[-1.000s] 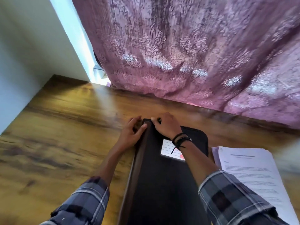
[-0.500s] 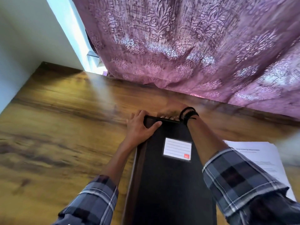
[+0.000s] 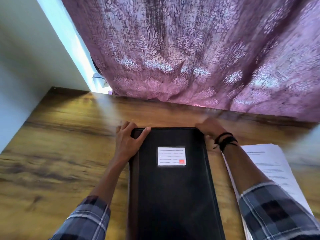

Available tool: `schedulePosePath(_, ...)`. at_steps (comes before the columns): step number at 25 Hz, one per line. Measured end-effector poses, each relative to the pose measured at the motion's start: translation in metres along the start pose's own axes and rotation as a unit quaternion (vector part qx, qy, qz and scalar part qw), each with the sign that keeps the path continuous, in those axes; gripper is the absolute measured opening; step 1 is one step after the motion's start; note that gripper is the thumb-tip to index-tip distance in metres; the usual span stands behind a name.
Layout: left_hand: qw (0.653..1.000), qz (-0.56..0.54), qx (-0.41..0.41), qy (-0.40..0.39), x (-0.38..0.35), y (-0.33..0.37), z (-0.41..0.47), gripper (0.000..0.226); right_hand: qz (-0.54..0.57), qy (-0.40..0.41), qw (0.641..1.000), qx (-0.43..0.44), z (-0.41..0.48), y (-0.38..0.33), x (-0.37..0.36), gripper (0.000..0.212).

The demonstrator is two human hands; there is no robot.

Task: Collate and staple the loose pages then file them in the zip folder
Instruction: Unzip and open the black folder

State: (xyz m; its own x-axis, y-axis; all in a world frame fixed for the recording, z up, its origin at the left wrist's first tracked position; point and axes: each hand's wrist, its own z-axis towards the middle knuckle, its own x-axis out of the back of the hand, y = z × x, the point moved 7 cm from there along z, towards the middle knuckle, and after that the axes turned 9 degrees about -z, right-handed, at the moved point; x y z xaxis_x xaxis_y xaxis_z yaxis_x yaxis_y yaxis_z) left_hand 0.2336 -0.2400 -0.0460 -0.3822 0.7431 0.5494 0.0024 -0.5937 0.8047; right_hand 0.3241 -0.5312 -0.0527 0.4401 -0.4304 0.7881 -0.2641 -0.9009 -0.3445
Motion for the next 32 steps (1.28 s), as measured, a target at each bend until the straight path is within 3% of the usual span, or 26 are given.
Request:
schedulePosePath(2,0.998,0.048,0.006,-0.028,-0.002,0.007,0.002,0.054,0.149,0.025,0.987,-0.053,0.002,0.04,-0.009,0.051)
schedulePosePath(6,0.972,0.234,0.012,-0.031,-0.008,0.047,0.008,0.072,0.355,0.032,0.93,-0.09,-0.038,0.049,-0.001,0.027)
schedulePosePath(10,0.967,0.225,-0.049,-0.108,-0.057,0.106,0.0,0.082,0.432,-0.019,0.901,-0.03,-0.054,0.037,0.014,0.03)
schedulePosePath(14,0.981,0.161,-0.072,-0.08,-0.079,0.124,-0.01,0.068,0.427,-0.021,0.904,-0.017,-0.067,0.047,0.022,0.027)
schedulePosePath(17,0.982,0.146,-0.083,-0.092,-0.082,0.116,-0.009,0.062,0.442,-0.019,0.894,-0.062,-0.082,0.076,-0.002,0.028)
schedulePosePath(21,0.983,0.148,-0.044,-0.102,-0.084,0.092,-0.009,0.059,0.298,-0.021,0.952,-0.066,-0.129,0.121,-0.071,0.038)
schedulePosePath(23,0.974,0.169,-0.025,-0.147,-0.089,0.073,-0.019,0.06,0.243,0.012,0.969,-0.045,-0.16,0.143,-0.092,0.045)
schedulePosePath(26,0.954,0.2,-0.019,-0.223,-0.107,0.06,-0.063,0.068,0.225,0.098,0.968,-0.044,-0.188,0.159,-0.101,0.039)
schedulePosePath(28,0.952,0.2,-0.044,-0.229,-0.114,0.074,-0.097,0.064,0.194,0.151,0.968,-0.052,-0.191,0.157,-0.101,0.033)
schedulePosePath(32,0.917,0.266,-0.097,-0.279,-0.137,0.121,-0.134,0.054,0.22,0.146,0.963,-0.05,-0.187,0.16,-0.101,0.011)
